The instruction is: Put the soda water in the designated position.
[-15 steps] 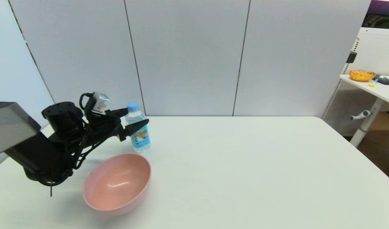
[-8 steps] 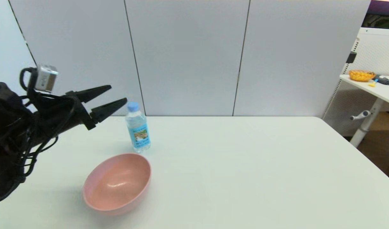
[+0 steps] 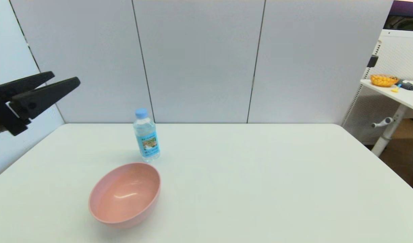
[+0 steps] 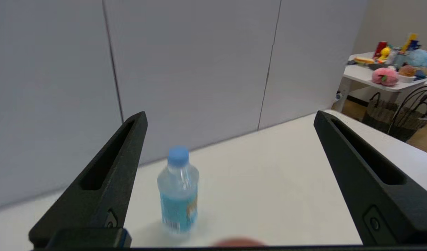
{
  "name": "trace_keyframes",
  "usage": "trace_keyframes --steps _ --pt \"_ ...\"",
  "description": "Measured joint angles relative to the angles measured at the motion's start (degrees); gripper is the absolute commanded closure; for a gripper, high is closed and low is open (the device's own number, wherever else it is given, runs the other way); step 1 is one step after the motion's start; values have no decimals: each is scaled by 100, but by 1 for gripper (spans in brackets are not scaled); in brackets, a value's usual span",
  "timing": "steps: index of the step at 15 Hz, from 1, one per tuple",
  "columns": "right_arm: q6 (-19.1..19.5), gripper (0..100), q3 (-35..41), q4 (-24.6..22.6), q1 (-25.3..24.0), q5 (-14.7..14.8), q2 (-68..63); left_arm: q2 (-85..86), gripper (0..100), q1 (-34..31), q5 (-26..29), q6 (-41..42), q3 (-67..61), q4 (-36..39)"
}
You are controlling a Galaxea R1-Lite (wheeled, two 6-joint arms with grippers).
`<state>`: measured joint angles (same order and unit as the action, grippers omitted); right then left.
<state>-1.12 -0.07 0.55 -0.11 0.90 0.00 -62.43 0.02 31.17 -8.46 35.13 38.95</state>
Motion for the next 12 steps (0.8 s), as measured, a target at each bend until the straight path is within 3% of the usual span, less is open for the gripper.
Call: trace_keyframes --steps 3,5,9,12 --pt "-2 0 0 -2 0 0 -2 1248 0 61 -614 336 128 -2100" --pt "0 0 0 -2 0 0 0 1957 0 177 -1302 625 157 -3129" --pt "-2 0 0 -4 0 0 -2 2944 0 388 -2586 1124 -77 -3600" --pt "0 0 0 -2 0 0 0 3556 0 411 -3135 1154 -562 -3597"
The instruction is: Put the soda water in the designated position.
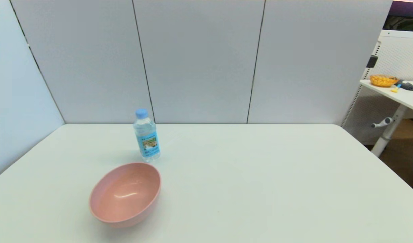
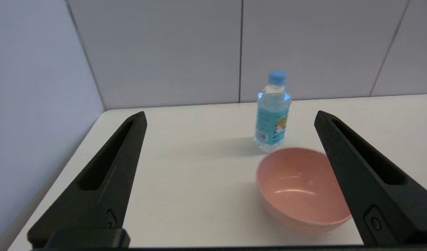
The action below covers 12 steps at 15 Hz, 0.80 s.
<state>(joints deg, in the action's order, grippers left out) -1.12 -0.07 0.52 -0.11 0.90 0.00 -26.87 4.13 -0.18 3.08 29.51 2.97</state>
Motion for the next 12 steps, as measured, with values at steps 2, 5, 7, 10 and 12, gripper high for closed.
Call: trace_keyframes --steps 2,5,7,10,12 --pt "0 0 0 0 1 -2 0 429 0 0 -83 5 -422 0" --pt "0 0 0 0 0 -2 0 905 0 -22 -100 123 -1084 85" --pt "0 0 0 0 1 2 0 1039 0 -28 -100 155 -1548 449" --pt "0 0 0 0 0 -2 0 1235 0 -152 -69 176 -2139 877" --pt "-2 0 0 0 1 0 0 1530 0 -254 -50 176 -2527 866"
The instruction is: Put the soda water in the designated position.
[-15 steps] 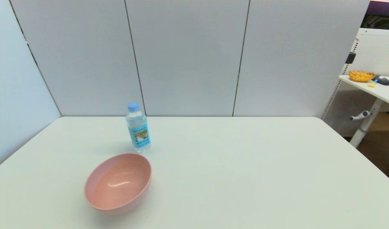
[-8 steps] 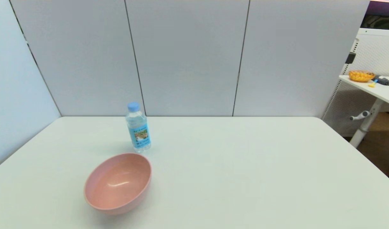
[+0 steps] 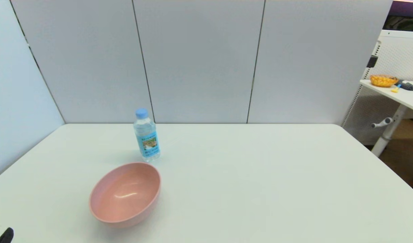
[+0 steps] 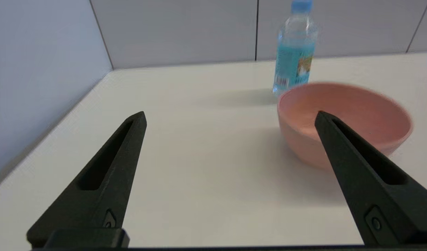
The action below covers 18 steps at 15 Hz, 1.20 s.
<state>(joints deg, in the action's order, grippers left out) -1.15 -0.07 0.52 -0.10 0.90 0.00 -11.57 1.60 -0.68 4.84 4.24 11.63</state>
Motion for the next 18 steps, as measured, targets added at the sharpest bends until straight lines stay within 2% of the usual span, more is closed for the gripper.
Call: trace_keyframes --steps 2,4,5,18 --pt "0 0 0 0 0 0 0 455 0 -56 9 -13 -277 -364" --pt "2 0 0 0 -1 -2 0 848 0 -85 52 -46 -384 -1073" --pt "0 0 0 0 -1 0 0 953 0 -91 61 -74 -400 -1152" --pt "2 0 0 0 -1 2 -2 1157 0 -98 68 -380 -424 -1158"
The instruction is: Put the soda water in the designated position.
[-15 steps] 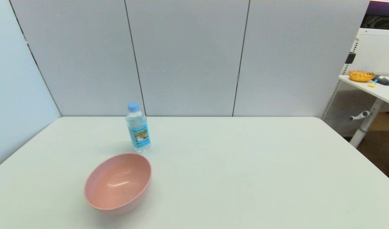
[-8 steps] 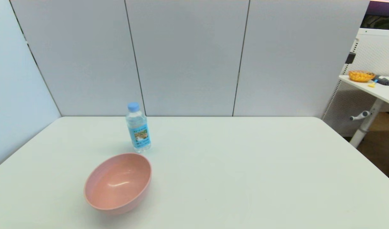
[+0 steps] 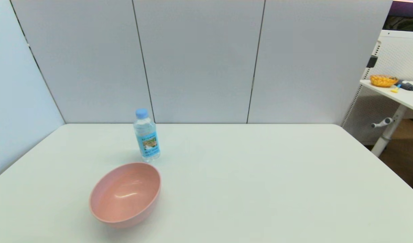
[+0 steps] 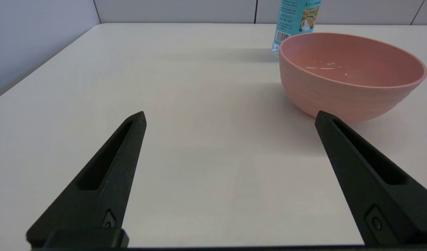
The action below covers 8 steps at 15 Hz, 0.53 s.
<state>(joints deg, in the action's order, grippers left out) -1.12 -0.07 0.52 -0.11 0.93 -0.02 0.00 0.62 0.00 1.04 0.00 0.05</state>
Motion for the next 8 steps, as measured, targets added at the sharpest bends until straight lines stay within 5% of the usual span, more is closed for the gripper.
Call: trace_keyframes --steps 8 --pt "66 0 -2 29 1 -13 0 0 0 0 2 1 0 0"
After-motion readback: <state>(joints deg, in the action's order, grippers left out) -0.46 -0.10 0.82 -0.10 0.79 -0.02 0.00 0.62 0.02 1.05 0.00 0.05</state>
